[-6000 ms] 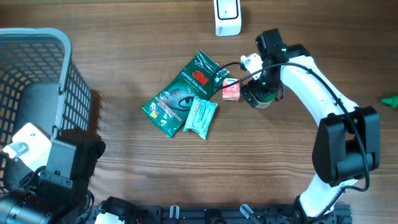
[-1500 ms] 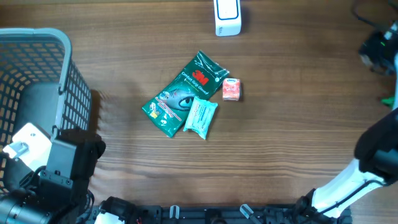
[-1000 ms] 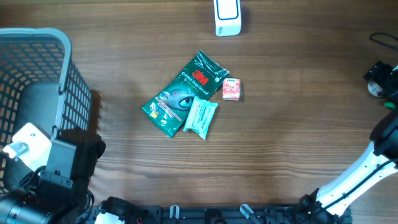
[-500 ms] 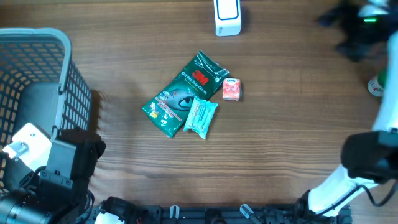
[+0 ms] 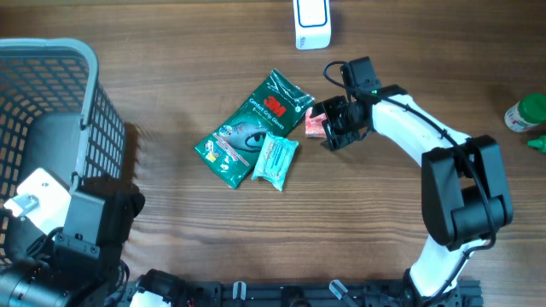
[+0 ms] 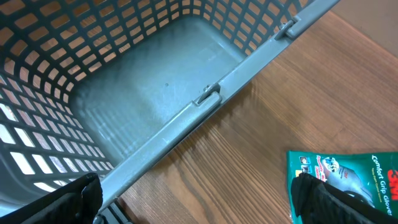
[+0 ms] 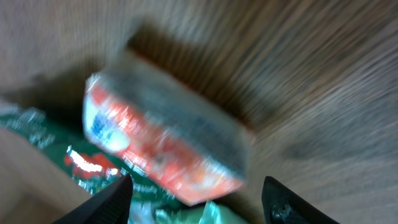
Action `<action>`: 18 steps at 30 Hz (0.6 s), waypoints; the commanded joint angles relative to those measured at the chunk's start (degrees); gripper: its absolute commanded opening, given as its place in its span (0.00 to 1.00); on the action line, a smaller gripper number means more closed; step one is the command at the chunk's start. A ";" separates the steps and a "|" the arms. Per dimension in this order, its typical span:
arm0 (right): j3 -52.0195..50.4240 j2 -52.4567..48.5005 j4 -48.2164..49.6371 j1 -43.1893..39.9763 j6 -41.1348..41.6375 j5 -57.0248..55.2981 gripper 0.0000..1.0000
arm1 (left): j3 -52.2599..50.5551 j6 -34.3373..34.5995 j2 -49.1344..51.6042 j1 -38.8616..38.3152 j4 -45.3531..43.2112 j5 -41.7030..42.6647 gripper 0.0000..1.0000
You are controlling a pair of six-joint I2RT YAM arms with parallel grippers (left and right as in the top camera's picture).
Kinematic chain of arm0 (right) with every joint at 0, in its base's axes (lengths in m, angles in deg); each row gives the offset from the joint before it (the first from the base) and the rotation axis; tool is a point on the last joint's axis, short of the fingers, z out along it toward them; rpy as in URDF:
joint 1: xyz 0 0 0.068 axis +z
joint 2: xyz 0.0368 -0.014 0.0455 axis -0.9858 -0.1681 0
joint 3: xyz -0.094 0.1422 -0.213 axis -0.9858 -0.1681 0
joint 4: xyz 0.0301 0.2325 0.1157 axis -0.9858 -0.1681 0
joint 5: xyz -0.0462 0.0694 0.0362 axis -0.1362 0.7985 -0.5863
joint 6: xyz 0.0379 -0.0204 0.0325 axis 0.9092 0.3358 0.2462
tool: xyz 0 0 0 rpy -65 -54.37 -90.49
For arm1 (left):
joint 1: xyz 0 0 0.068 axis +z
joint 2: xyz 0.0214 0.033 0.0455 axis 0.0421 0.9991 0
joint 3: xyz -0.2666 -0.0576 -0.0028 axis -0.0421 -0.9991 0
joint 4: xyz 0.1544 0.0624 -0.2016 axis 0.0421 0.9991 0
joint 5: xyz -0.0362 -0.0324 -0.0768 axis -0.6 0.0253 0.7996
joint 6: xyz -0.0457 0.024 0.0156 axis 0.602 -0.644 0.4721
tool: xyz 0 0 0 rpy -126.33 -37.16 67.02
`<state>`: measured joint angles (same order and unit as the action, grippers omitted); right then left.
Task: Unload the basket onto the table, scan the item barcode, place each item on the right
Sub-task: 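Reach the right gripper to the red Kleenex pack and grasp it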
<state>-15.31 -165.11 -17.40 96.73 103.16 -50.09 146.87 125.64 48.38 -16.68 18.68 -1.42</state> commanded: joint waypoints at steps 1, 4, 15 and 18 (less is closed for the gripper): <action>-3.13 0.07 1.99 0.20 8.04 -7.85 0.60 | 0.00 0.90 -0.15 0.26 0.04 -0.94 1.00; -3.93 -0.11 3.02 0.33 7.34 -12.55 0.22 | 0.00 0.90 -0.15 0.26 0.04 -0.94 1.00; -3.91 -0.20 -2.51 -8.28 -40.98 36.54 0.04 | 0.00 0.90 -0.15 0.26 0.04 -0.94 1.00; -3.91 -0.20 -13.22 -11.41 -49.79 46.47 0.04 | 0.00 0.90 -0.15 0.26 0.04 -0.94 1.00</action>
<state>-18.76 -164.58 -24.53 87.13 67.21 -20.30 146.87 125.64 48.38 -16.68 18.70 -1.42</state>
